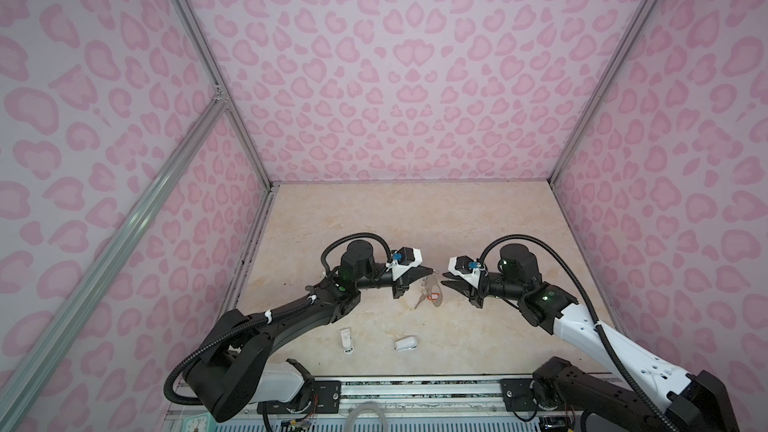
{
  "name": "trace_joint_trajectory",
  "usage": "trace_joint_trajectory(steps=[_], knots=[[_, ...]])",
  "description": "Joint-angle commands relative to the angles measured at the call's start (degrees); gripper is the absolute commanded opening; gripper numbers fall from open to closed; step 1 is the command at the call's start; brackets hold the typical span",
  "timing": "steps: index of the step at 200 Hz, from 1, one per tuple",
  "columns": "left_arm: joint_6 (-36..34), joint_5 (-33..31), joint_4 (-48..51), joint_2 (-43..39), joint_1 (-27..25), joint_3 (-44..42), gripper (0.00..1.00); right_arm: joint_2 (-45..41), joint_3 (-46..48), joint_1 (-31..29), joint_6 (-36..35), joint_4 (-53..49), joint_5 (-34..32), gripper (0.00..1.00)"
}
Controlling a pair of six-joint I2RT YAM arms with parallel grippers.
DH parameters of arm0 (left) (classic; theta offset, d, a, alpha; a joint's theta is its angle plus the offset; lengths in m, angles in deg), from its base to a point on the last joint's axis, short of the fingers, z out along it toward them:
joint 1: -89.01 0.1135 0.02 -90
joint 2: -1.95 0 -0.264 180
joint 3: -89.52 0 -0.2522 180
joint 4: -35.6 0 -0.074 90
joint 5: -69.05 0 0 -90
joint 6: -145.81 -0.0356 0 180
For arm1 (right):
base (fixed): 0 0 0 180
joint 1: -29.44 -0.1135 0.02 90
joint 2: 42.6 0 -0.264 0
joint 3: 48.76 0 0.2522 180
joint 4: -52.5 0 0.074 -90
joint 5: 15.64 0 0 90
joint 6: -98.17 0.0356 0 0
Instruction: Put the keys on the keyring
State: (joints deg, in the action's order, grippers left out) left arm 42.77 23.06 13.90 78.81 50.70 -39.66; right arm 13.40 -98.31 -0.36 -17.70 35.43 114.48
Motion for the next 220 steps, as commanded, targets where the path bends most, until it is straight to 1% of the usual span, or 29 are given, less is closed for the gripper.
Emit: trace_joint_trajectory(steps=[1, 40, 63, 85, 113, 141, 177, 220], knots=[[2.87, 1.27, -5.84, -1.55, 0.16, 0.91, 0.03, -1.91, -0.9, 0.44, 2.49, 0.07, 0.66, 0.2], [5.37, 0.86, -8.04, -3.33, 0.16, 2.13, 0.03, -2.19, -3.22, 0.39, 4.07, 1.4, 3.82, 0.16], [6.0, 1.0, -8.22, -4.42, -0.01, 2.67, 0.03, -1.69, -4.69, 0.27, 4.4, 1.62, 4.94, 0.16], [5.83, 1.11, -8.11, -4.79, -0.17, 2.76, 0.03, -0.33, -6.94, -0.31, 4.3, 1.36, 6.29, 0.17], [6.01, 1.51, -8.31, -4.96, -0.46, 3.02, 0.03, 2.87, -10.99, -2.33, 1.11, -2.73, 5.91, 0.22], [5.87, 1.53, -8.23, -5.38, -0.63, 3.19, 0.03, 3.82, -11.17, -2.54, 2.65, 1.5, 6.53, 0.23], [5.01, 0.77, -8.07, -6.48, -0.54, 2.8, 0.03, 3.72, -11.13, -2.3, 2.63, 0.33, 5.43, 0.23], [4.78, 1.19, -8.19, -6.82, -0.32, 2.8, 0.03, 2.09, -8.64, -1.31, 7.13, 5.08, 6.33, 0.24]])
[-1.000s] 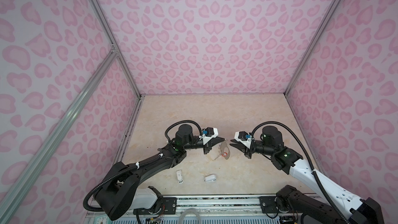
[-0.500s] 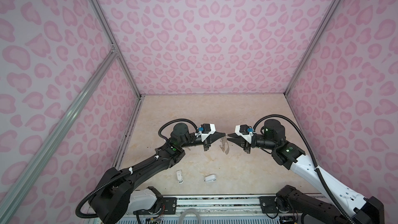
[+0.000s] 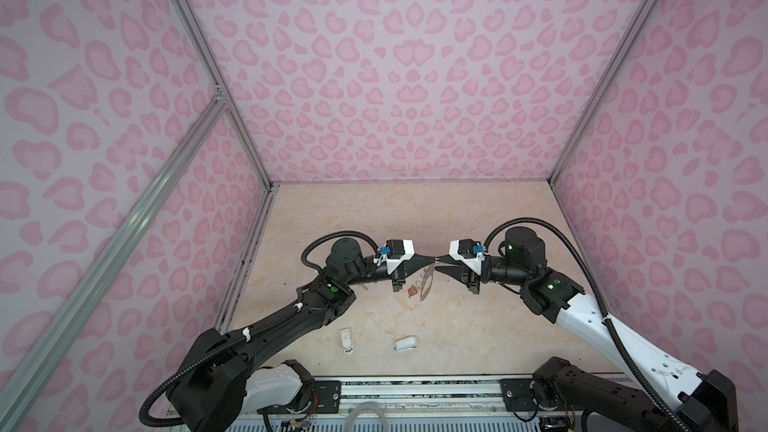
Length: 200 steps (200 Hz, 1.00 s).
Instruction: Put the keys on the keyring
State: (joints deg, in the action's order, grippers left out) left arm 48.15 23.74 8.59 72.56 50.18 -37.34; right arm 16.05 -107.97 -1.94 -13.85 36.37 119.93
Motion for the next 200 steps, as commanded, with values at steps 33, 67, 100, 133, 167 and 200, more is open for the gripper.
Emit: trace_joint_trajectory(steps=[33, 67, 100, 133, 167, 200], knots=[[-0.45, 0.93, -2.86, -0.56, 0.33, 0.44, 0.03, -0.55, 0.7, 0.25, 5.26, 5.31, 2.91, 0.23], [-0.34, 1.19, -2.82, -0.65, 0.42, 0.26, 0.03, -1.34, 0.75, 0.3, 5.9, 5.42, 3.15, 0.21], [-0.26, 1.55, -2.64, -0.78, 0.42, 0.22, 0.03, -1.61, 0.94, 0.25, 6.36, 5.8, 3.38, 0.2], [0.09, 2.16, -2.64, -0.69, 0.42, 0.44, 0.03, -1.46, 0.72, 0.22, 6.22, 5.61, 3.82, 0.16], [0.45, 2.6, -2.64, -0.49, 0.33, 0.53, 0.03, -1.52, 0.93, 0.22, 6.37, 6.3, 4.09, 0.06], [0.77, 2.87, -2.27, -0.13, 0.33, 0.79, 0.03, -1.52, 1.05, 0.21, 5.88, 6.27, 3.92, 0.0]])
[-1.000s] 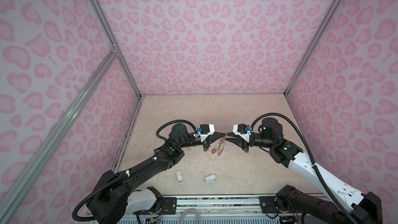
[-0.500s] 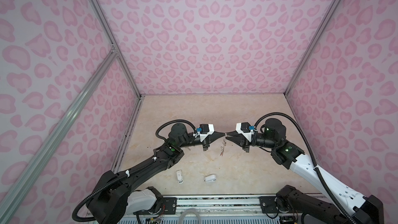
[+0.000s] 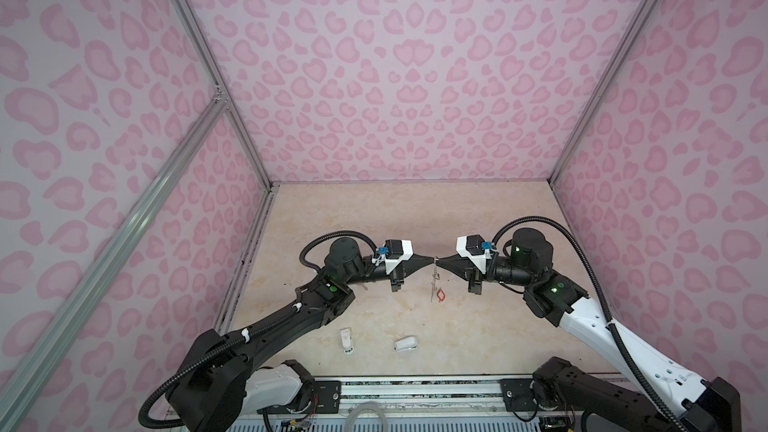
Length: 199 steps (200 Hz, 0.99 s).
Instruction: Put the keys on the keyring
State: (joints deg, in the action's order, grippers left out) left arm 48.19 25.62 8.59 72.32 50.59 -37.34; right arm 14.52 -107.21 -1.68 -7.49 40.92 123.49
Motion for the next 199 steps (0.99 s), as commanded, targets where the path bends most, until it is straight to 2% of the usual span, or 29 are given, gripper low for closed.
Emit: trace_joint_trajectory(steps=[1, 27, 41, 49, 72, 94, 119, 169, 199], knots=[[0.74, 0.99, -2.28, 0.11, -0.08, 0.83, 0.03, 0.01, 0.25, -0.02, -0.45, 1.71, 0.36, 0.0], [-1.66, -1.21, 0.59, -0.99, -0.08, 1.02, 0.18, -0.17, -0.35, -0.02, -2.4, -1.52, -0.97, 0.0], [-5.92, -3.62, 5.75, -2.34, 0.01, 1.97, 0.29, -0.08, -1.57, -0.02, -4.14, -5.15, -1.78, 0.0], [-9.65, -4.8, 10.35, -3.28, 0.01, 3.09, 0.32, 0.0, -2.27, 0.0, -5.11, -7.5, -2.39, 0.0], [-19.19, -7.06, 23.23, -4.87, -0.08, 6.85, 0.32, 0.57, -4.09, 0.0, -7.15, -12.64, -3.39, 0.0], [-26.31, -9.49, 33.38, -5.07, -0.9, 10.46, 0.28, 1.38, -5.36, -0.07, -8.59, -15.66, -3.55, 0.0], [-31.62, -12.11, 40.02, -4.41, -2.39, 13.7, 0.25, 2.19, -6.57, -0.23, -9.8, -17.95, -3.73, 0.0], [-36.9, -14.91, 48.16, -2.49, -5.23, 18.25, 0.25, 3.08, -7.78, -0.79, -10.51, -19.98, -4.29, 0.0], [-38.66, -19.08, 51.13, -0.62, -6.99, 20.1, 0.25, 3.16, -8.03, -1.19, -10.51, -20.16, -4.37, 0.0]])
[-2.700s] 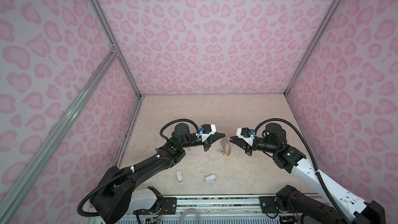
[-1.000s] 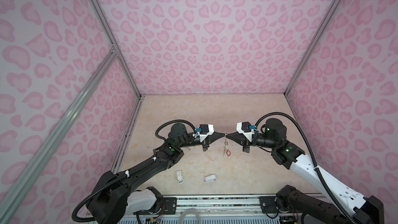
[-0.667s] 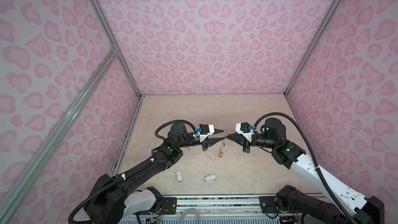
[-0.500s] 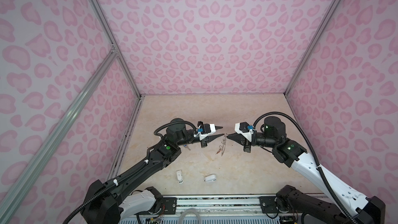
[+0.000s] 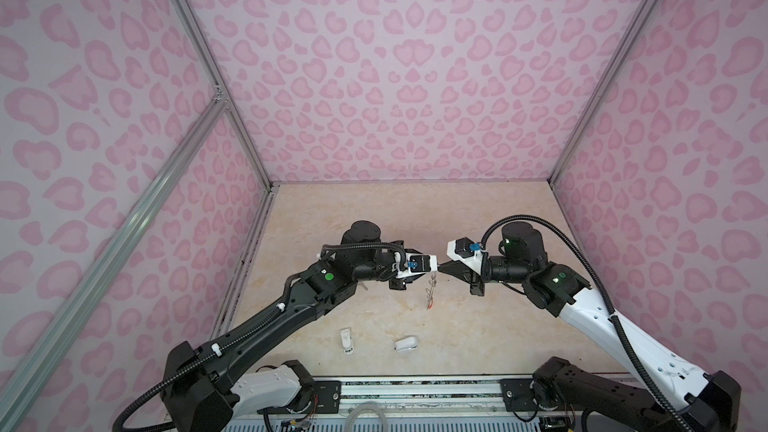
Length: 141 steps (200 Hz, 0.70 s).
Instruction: Put the keys on the keyring
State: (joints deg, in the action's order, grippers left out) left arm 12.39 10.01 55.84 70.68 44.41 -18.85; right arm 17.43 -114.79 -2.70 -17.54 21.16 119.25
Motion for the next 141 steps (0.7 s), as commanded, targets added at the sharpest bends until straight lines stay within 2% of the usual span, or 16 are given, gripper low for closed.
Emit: trace_joint_trajectory(steps=[1, 29, 52, 99, 141], knots=[[-2.83, -3.59, 3.88, 1.04, -0.82, 1.62, 0.25, 0.26, -0.41, -0.18, -0.47, -0.37, -0.14, 0.0], [-3.08, -5.07, 4.66, 1.53, -1.51, 2.59, 0.24, 0.53, -0.77, -0.47, -0.95, -1.36, -0.23, 0.0], [-3.34, -5.26, 5.23, 1.89, -1.72, 2.95, 0.17, 0.54, -0.95, -0.73, -1.23, -1.67, -0.41, 0.0], [-2.49, -3.59, 5.08, 2.41, -1.83, 3.47, 0.13, 1.27, -1.99, -1.09, -2.19, -3.25, -0.67, 0.0], [-0.18, -2.51, 3.81, 2.72, -1.9, 3.39, 0.03, 1.43, -2.05, -1.52, -2.86, -3.51, -1.7, 0.0]])
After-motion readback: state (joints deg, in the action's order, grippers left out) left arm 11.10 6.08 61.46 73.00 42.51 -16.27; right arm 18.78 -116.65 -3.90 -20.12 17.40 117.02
